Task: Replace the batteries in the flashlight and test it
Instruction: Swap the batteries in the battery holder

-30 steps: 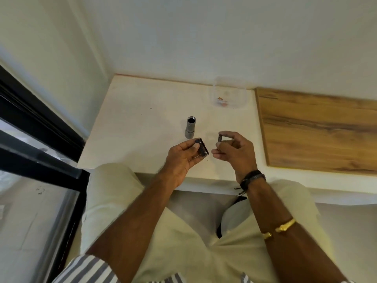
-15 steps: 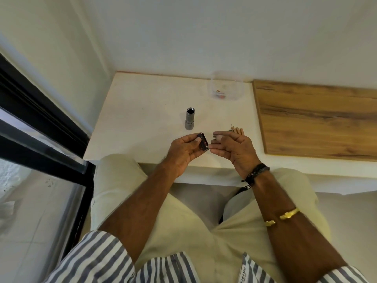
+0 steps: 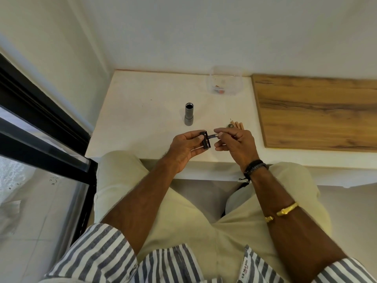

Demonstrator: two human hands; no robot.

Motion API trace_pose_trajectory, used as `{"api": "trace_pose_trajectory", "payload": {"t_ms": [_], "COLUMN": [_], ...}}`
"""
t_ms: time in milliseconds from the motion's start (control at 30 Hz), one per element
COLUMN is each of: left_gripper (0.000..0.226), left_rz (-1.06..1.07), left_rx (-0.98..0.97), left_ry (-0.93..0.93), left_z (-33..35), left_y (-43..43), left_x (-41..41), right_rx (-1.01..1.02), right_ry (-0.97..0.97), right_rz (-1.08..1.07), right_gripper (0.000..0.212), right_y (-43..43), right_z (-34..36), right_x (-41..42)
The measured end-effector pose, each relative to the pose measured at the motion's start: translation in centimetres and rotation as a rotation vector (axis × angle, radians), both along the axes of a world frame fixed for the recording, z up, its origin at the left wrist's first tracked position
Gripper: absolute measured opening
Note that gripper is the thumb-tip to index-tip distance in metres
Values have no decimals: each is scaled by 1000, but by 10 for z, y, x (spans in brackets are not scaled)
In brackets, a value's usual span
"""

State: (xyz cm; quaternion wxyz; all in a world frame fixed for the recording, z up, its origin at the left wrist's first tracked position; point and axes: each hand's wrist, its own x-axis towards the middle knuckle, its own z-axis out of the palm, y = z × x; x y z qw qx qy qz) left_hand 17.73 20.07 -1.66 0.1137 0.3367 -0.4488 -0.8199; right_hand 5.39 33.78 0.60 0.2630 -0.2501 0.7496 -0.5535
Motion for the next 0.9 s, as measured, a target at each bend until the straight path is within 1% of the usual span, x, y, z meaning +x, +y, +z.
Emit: {"api": "trace_pose_trajectory", "payload": {"t_ms": [133, 200, 267, 400, 533, 700, 900], "left_gripper": [26, 25, 22, 26, 31, 31, 28], "left_rz": [-29, -45, -50, -58, -75, -89, -49], "left_rx": [-20, -37, -45, -69, -114, -151, -158], "left_ry": [-3, -10, -16, -24, -36, -18, -8], "left_z": [-1, -1, -1, -2, -2, -1, 1], "left_y": [2, 3, 3, 4, 5, 6, 6], "left_x": [1, 1, 2, 2, 3, 3, 4], "right_rx": [75, 88, 76, 37, 56, 66, 41], "right_ry": [196, 255, 264, 250, 262, 290, 304], "right_rz": [37, 40, 13, -71, -68, -31, -26], "right_gripper": [23, 23, 21, 13, 6, 10, 15], "right_y": [0, -1, -1, -1, -2, -5, -7], "right_z": [-2, -2, -1, -1, -4, -6, -10], "right_x": [4, 5, 7, 10, 10, 15, 21]}}
